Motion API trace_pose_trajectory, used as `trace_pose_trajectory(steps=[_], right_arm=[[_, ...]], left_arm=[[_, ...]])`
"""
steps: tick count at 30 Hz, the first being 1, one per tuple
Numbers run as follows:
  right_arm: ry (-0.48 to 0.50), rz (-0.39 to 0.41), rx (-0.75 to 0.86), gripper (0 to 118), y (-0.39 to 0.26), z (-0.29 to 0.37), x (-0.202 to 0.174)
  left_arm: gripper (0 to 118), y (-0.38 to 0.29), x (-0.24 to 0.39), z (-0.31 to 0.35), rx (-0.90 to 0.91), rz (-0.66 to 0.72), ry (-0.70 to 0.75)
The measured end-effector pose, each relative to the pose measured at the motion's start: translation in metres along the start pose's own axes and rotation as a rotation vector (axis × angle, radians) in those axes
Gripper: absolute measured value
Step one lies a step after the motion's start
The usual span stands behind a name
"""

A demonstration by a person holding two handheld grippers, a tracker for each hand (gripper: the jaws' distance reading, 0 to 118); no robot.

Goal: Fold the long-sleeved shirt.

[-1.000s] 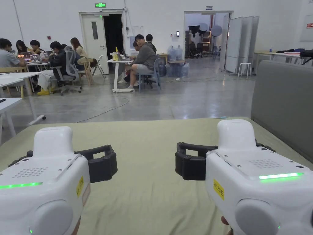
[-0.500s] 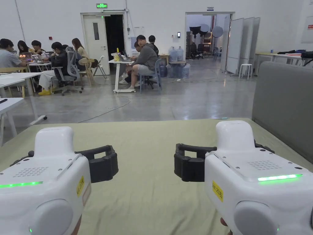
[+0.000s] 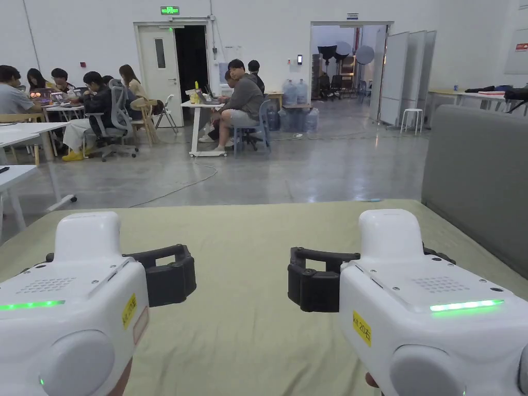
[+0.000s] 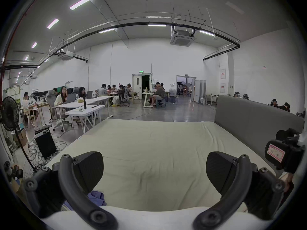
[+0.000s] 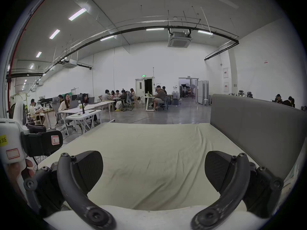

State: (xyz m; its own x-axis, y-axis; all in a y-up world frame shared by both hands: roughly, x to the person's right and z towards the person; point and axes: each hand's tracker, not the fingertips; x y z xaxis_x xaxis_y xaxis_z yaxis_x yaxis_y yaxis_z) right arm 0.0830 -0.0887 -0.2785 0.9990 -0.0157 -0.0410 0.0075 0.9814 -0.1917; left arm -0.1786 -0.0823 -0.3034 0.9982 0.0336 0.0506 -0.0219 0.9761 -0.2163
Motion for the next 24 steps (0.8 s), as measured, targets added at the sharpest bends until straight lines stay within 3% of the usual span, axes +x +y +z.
trace_pose_trajectory(steps=[24], right_arm=[[-0.025,-0.005,0.016,118,0.0005,0.0024,0.0044]], left_arm=[[118,0.0012,0.0062,0.0060,0.002,-0.024,-0.005]])
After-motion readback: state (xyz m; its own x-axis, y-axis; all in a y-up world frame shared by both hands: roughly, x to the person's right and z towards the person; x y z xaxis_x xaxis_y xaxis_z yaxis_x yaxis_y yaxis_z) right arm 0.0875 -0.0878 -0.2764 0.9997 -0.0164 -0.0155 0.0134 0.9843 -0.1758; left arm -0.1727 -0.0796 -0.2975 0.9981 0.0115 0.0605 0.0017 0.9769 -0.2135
